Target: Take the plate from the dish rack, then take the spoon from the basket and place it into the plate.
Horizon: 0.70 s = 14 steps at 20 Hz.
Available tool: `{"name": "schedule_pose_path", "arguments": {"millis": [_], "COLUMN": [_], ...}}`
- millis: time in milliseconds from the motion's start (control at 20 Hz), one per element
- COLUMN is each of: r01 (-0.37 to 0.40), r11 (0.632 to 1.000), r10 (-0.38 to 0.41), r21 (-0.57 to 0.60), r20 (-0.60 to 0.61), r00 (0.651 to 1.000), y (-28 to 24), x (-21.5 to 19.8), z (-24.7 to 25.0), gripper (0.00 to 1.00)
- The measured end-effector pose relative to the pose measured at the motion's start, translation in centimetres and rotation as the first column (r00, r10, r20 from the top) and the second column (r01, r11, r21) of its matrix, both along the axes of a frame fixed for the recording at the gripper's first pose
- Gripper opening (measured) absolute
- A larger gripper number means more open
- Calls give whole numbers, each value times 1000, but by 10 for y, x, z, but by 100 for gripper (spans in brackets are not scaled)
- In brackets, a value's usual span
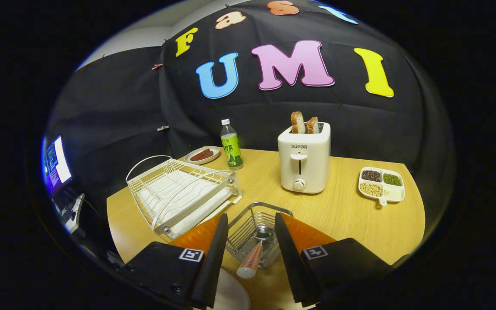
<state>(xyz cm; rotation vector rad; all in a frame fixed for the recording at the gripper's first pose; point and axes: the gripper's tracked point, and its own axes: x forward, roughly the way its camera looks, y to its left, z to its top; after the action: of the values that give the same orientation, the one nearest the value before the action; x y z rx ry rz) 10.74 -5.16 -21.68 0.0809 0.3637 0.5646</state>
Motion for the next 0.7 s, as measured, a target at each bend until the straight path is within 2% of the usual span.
{"name": "schedule_pose_path", "arguments": {"millis": [50, 100, 300, 400, 500, 700], "r01": [-4, 0, 8, 2, 10, 10], "r11": [1000, 999, 999, 999, 997, 996], "r10": [4, 0, -8, -2, -9, -9], "r21": [-15, -33, -45, -47, -78, -93], "r20": [3, -1, -2, 1, 20, 17], "r00": [1000, 1000, 1000, 1000, 1000, 1000], "y": [2, 1, 3, 5, 3, 2], "x": [2, 2, 6, 7, 8, 9], "z": [-4, -11, -19, -19, -20, -20], "gripper": [65, 53, 48, 31, 27, 24]}}
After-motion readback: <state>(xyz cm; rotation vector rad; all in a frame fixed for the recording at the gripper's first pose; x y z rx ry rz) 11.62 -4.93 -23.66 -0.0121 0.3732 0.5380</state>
